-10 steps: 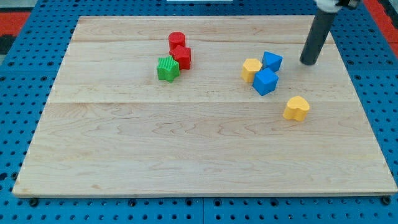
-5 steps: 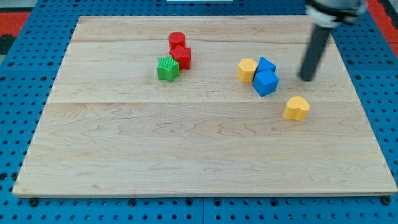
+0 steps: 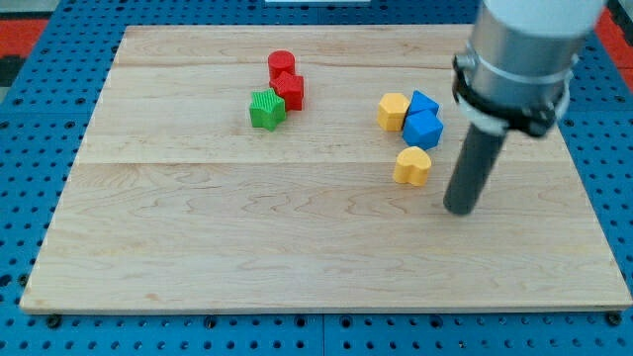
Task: Move the yellow blocks and blue blocks towards the center
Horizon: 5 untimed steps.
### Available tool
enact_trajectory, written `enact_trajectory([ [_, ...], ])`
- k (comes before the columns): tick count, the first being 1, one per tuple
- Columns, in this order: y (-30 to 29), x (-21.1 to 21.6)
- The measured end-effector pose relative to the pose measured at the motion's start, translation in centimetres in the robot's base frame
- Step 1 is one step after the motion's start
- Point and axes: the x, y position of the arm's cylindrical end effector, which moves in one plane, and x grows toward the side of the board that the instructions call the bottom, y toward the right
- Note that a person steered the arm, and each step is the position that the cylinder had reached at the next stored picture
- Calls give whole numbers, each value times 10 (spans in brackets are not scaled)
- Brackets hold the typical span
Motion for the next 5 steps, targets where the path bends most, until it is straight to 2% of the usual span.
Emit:
enact_trajectory([
  [1, -35, -33],
  [2, -34, -84],
  [3, -25, -64],
  [4, -45, -43],
  [5, -102, -49],
])
